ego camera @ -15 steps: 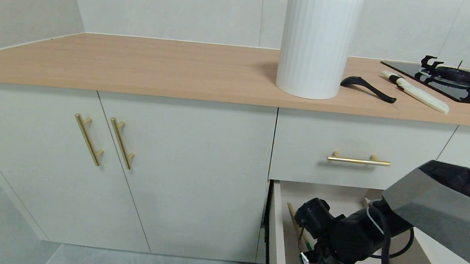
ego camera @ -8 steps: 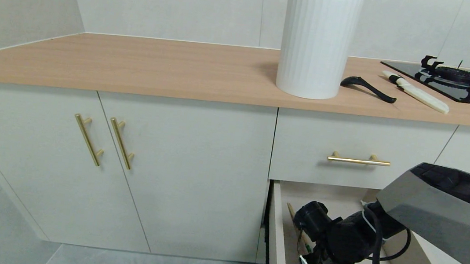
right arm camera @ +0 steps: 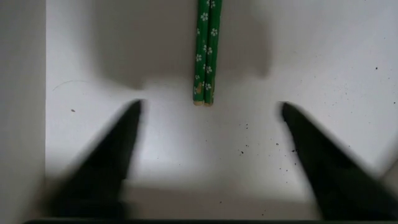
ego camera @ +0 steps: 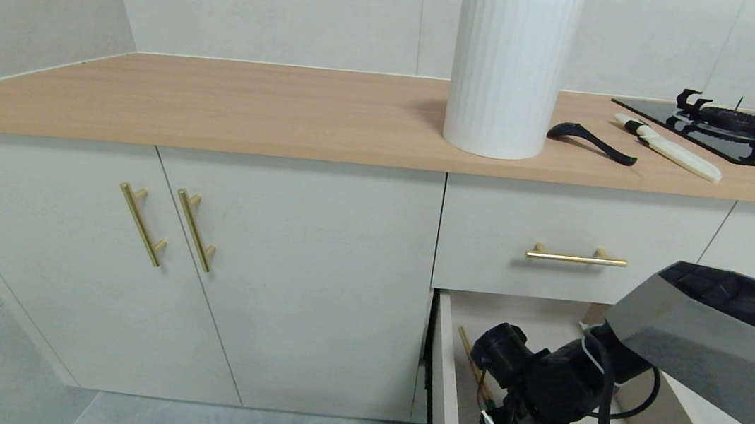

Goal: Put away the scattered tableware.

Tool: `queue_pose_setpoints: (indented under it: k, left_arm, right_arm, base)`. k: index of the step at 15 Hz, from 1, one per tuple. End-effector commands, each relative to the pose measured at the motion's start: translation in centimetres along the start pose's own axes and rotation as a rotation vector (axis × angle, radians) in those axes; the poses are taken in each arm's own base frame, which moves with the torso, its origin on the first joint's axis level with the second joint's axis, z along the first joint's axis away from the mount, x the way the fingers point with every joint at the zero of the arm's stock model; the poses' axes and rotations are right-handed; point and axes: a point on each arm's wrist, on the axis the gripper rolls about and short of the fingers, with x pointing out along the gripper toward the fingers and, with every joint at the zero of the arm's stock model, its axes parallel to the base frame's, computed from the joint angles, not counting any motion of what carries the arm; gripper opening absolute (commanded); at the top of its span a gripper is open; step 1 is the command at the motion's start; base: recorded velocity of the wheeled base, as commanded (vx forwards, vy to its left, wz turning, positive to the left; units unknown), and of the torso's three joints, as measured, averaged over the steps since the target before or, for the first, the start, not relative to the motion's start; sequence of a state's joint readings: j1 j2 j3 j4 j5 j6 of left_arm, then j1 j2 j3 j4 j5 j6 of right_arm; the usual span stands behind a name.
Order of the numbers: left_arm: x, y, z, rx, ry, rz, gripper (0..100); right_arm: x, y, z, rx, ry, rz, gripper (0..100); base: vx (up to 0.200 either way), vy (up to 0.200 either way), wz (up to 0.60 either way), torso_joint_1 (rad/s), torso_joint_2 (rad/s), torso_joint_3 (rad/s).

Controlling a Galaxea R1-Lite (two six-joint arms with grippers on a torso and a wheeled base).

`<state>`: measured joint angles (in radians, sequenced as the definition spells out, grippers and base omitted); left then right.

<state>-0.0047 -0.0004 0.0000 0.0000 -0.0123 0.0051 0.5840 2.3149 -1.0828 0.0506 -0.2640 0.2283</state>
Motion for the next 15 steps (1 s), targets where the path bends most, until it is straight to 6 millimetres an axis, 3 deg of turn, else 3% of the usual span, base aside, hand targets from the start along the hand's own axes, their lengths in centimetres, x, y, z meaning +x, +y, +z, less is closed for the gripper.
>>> queue_pose_setpoints:
  k: [1,3,6,9,15]
  left_arm:
    - [0.0,0.0,0.0,-0.001,0.0,0.0,100]
    - [0.0,0.0,0.0,-0.001,0.0,0.0,100]
    - [0.0,0.0,0.0,-0.001,0.0,0.0,100]
    - [0.0,0.0,0.0,-0.001,0.0,0.0,100]
    - [0.0,0.0,0.0,-0.001,0.0,0.0,100]
  right_arm:
    - [-0.4,-0.1,0.2,0.003,-0.012,0.003,100]
    - [-2.8,-1.1,1.0,0.057,-0.071,0.013,100]
    - [-9.5,-4.6,2.0,0.144,-0.221,0.041,100]
    - [-15.1,-6.3,1.7,0.179,-0.343,0.069,100]
    - [-20.8,-10.7,1.3,0.289,-0.551,0.041,100]
  base:
    - [0.0,0.0,0.0,0.0,0.0,0.0]
    - [0.0,0.0,0.0,0.0,0.0,0.0]
    - [0.0,0.0,0.0,0.0,0.0,0.0]
    - [0.0,0.0,0.0,0.0,0.0,0.0]
    - [0.0,0.0,0.0,0.0,0.0,0.0]
